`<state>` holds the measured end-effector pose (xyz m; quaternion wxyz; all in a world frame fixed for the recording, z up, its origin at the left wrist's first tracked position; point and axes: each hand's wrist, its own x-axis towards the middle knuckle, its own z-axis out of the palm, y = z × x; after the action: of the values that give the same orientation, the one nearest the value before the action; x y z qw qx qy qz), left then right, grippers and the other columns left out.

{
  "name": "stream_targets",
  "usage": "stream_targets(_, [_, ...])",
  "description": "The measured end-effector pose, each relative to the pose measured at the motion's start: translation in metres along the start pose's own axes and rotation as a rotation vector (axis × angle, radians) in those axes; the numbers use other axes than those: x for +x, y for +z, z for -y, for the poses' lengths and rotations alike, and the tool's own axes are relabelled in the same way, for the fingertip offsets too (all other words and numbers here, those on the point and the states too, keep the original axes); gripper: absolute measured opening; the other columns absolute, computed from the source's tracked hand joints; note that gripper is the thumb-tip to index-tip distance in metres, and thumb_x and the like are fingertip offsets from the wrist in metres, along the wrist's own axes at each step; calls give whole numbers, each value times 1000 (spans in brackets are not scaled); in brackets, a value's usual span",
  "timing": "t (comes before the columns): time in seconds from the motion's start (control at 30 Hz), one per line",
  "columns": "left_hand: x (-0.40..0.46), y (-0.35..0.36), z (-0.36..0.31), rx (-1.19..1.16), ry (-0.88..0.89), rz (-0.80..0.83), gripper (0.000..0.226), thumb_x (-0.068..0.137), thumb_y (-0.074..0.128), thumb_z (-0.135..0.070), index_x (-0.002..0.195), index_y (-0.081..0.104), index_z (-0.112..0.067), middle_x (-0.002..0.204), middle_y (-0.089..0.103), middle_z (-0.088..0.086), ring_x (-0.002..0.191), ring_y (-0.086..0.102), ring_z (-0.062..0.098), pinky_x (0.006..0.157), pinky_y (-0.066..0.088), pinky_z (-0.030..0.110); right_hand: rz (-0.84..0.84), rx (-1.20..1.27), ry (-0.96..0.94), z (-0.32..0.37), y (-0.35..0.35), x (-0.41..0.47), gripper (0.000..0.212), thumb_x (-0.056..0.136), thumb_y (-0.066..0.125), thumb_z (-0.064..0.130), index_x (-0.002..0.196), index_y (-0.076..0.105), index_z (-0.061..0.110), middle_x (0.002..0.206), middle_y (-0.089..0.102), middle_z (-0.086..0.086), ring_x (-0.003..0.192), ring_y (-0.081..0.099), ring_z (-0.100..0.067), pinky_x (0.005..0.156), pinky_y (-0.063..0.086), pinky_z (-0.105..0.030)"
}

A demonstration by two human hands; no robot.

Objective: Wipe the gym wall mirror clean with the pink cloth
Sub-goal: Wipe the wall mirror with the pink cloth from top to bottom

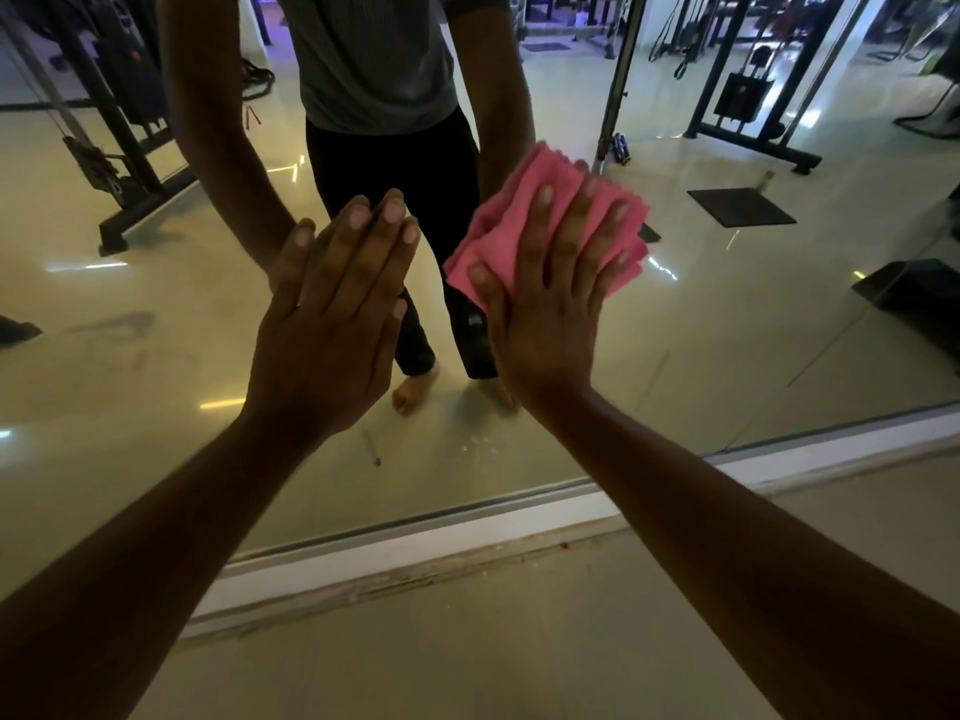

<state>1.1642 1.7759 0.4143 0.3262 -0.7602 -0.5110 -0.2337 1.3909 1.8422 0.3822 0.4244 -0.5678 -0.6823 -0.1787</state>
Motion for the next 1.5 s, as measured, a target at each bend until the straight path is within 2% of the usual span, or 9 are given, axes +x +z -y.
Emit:
stream_targets(0.17, [-1, 3, -3, 0, -19, -29, 65, 117, 39, -31, 174, 13, -12, 182, 9, 11, 168, 9, 31, 133, 18, 60, 165, -126, -406, -64, 1, -37, 84, 110, 57, 62, 170, 19, 17, 178, 14, -24, 163, 14, -57, 127, 14, -80])
stream_targets(0.33, [-1, 8, -6, 25, -29, -42, 65, 117, 41, -30, 174, 15, -12, 181, 11, 12, 168, 11, 32, 133, 18, 61, 19, 1, 102, -23, -3, 3, 97, 108, 41, 69, 172, 12, 4, 178, 5, -34, 164, 4, -59, 129, 9, -78])
stream_targets(0.53, [-1, 11, -7, 28, -44, -58, 65, 117, 44, -29, 173, 17, -11, 181, 13, 13, 168, 11, 34, 134, 16, 61, 121, -97, -376, -52, 9, -36, 82, 111, 48, 67, 168, 20, 16, 179, 9, -22, 163, 15, -56, 128, 11, -80])
stream_targets(0.73, [-2, 14, -7, 40, -39, -95, 64, 117, 45, -29, 173, 20, -10, 180, 16, 14, 167, 15, 35, 133, 18, 61, -17, 14, 82, -11, 10, -3, 89, 110, 39, 68, 169, 7, 10, 178, 10, -31, 164, 9, -58, 126, 13, -79])
stream_targets(0.9, [-2, 15, -9, 40, -45, -114, 65, 116, 48, -28, 172, 22, -10, 179, 18, 15, 166, 18, 36, 133, 19, 62, 137, -78, -318, -67, 9, -42, 89, 110, 54, 65, 170, 13, 15, 179, 11, -25, 163, 14, -57, 123, 17, -83])
stream_targets(1.07, [-1, 18, -11, 51, -44, -117, 66, 115, 49, -29, 172, 22, -9, 179, 18, 16, 167, 16, 36, 133, 17, 61, 41, 22, 93, -27, 7, -14, 100, 105, 50, 71, 170, 7, 9, 178, 7, -32, 164, 6, -58, 128, 11, -79])
stream_targets(1.23, [-1, 17, -14, 38, -68, -107, 67, 116, 48, -31, 173, 19, -9, 180, 15, 14, 167, 13, 35, 134, 15, 61, 129, -15, -278, -59, 14, -50, 87, 109, 56, 65, 168, 18, 14, 179, 12, -27, 164, 5, -54, 125, 16, -81])
stream_targets(1.43, [-1, 17, -12, 30, -56, -109, 68, 115, 49, -32, 173, 19, -9, 180, 15, 15, 167, 14, 36, 133, 16, 62, -37, 115, 153, -39, 2, 6, 86, 112, 38, 60, 171, 6, 5, 177, 6, -35, 164, 4, -58, 128, 7, -79])
stream_targets(1.5, [0, 20, -18, 28, -86, -118, 69, 115, 50, -32, 172, 20, -8, 180, 15, 16, 167, 14, 37, 133, 15, 62, -56, 89, 34, -18, 2, 18, 86, 112, 40, 62, 170, 7, 9, 178, 4, -31, 163, 3, -60, 130, 0, -77])
